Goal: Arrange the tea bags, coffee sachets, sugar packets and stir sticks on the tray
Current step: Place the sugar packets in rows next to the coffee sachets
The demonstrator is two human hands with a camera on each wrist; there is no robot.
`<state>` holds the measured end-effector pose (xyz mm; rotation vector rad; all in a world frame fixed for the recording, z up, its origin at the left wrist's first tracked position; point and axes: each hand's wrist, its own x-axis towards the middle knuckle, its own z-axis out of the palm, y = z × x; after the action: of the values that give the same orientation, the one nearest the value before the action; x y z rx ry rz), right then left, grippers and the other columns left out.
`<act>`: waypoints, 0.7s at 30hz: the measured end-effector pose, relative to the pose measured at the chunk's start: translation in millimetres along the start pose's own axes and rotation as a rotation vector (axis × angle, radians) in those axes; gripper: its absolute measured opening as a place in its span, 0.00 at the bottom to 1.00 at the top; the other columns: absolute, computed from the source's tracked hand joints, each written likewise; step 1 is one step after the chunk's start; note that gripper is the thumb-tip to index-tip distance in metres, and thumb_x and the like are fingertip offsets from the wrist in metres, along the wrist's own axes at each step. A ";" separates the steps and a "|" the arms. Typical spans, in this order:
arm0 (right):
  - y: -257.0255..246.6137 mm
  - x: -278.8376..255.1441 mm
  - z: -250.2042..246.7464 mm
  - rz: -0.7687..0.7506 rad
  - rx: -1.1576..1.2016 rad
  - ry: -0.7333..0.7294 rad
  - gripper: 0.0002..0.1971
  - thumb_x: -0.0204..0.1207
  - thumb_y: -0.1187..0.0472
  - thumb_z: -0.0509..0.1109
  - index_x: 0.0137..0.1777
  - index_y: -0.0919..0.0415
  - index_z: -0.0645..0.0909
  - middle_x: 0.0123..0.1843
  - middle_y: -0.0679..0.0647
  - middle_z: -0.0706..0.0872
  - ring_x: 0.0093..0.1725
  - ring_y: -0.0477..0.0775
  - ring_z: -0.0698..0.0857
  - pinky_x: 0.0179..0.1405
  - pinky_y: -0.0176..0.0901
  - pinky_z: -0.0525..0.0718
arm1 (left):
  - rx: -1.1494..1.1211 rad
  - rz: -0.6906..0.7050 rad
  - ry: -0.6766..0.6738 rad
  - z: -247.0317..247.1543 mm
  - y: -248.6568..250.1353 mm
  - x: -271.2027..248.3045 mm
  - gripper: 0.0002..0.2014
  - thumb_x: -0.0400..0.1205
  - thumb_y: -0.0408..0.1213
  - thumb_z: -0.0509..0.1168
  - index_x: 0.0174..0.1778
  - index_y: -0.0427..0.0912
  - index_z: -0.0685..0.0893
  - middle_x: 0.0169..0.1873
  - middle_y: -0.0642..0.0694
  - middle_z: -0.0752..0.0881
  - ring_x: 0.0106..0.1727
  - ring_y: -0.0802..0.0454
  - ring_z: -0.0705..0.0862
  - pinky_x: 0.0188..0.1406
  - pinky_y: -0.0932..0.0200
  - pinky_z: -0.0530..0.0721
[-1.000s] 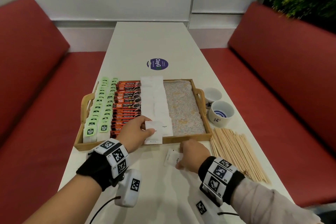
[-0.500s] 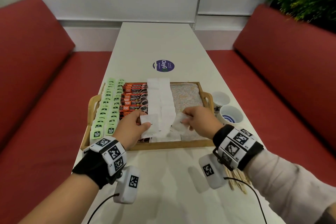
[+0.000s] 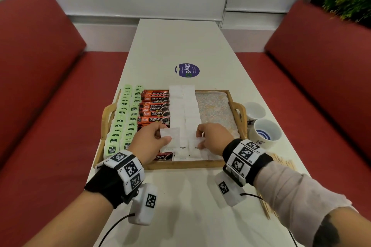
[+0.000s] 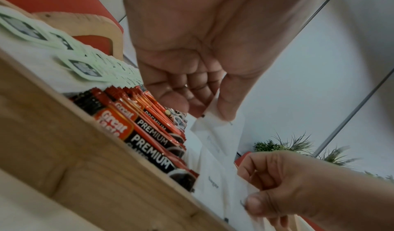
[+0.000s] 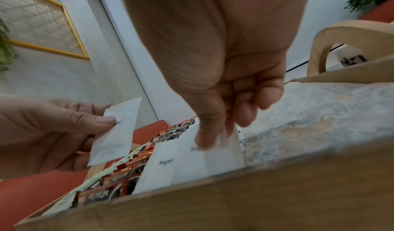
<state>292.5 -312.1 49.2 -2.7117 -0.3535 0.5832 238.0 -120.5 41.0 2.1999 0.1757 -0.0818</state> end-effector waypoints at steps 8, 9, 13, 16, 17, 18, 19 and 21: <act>0.7 -0.3 -0.5 0.000 0.023 0.100 0.20 0.68 0.56 0.80 0.57 0.55 0.78 0.56 0.52 0.78 0.52 0.54 0.79 0.49 0.42 0.75 | -0.032 -0.020 0.005 0.3 1.9 7.5 0.10 0.74 0.36 0.75 0.47 0.49 0.81 0.37 0.52 0.87 0.40 0.56 0.85 0.40 0.63 0.79; -0.2 -2.0 -3.3 -0.026 0.071 0.118 0.20 0.68 0.55 0.80 0.58 0.54 0.79 0.54 0.50 0.78 0.51 0.52 0.79 0.49 0.41 0.75 | -0.028 -0.019 0.008 1.6 4.3 8.9 0.10 0.73 0.36 0.76 0.46 0.49 0.82 0.37 0.51 0.87 0.39 0.56 0.85 0.38 0.64 0.78; -9.6 -7.4 -12.1 -0.137 0.259 0.104 0.11 0.75 0.57 0.74 0.57 0.53 0.83 0.45 0.47 0.84 0.45 0.46 0.80 0.39 0.34 0.73 | 0.003 -0.011 -0.019 12.7 14.0 13.8 0.12 0.70 0.35 0.78 0.44 0.47 0.83 0.34 0.51 0.85 0.35 0.58 0.83 0.33 0.67 0.77; -12.4 -6.8 -8.0 -0.132 0.256 0.098 0.05 0.77 0.61 0.72 0.51 0.55 0.84 0.40 0.48 0.83 0.37 0.44 0.79 0.36 0.35 0.73 | 0.057 -0.014 -0.072 23.5 17.5 15.9 0.10 0.72 0.35 0.77 0.42 0.48 0.82 0.32 0.51 0.85 0.32 0.58 0.84 0.30 0.69 0.80; -11.9 -6.3 -5.1 -0.119 0.240 0.099 0.04 0.77 0.61 0.72 0.50 0.55 0.84 0.40 0.48 0.84 0.36 0.45 0.79 0.36 0.35 0.74 | 0.063 -0.022 -0.090 26.3 17.4 17.0 0.08 0.74 0.34 0.75 0.42 0.48 0.83 0.33 0.49 0.87 0.34 0.56 0.87 0.35 0.65 0.85; -11.0 -5.8 -1.8 -0.104 0.227 0.099 0.03 0.76 0.62 0.72 0.48 0.55 0.84 0.40 0.49 0.84 0.35 0.45 0.79 0.36 0.35 0.74 | 0.061 -0.036 -0.106 28.0 17.3 18.0 0.07 0.75 0.33 0.74 0.41 0.47 0.83 0.35 0.47 0.88 0.37 0.54 0.89 0.41 0.59 0.88; -10.1 -5.0 1.3 -0.089 0.221 0.096 0.02 0.76 0.61 0.72 0.47 0.55 0.84 0.40 0.50 0.85 0.35 0.45 0.80 0.35 0.35 0.75 | 0.061 -0.049 -0.119 28.8 17.2 18.6 0.05 0.77 0.32 0.72 0.42 0.46 0.83 0.35 0.47 0.89 0.38 0.53 0.89 0.43 0.55 0.89; -9.0 -3.3 6.8 -0.064 0.226 0.091 0.02 0.76 0.61 0.73 0.46 0.55 0.83 0.41 0.51 0.86 0.34 0.45 0.80 0.34 0.35 0.75 | 0.117 -0.049 -0.132 29.3 16.3 20.2 0.03 0.79 0.33 0.69 0.42 0.46 0.84 0.35 0.49 0.88 0.38 0.54 0.88 0.39 0.60 0.87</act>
<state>285.1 -303.1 48.0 -2.4906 -0.3280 0.4508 260.7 -151.7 34.1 2.2979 0.1543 -0.2699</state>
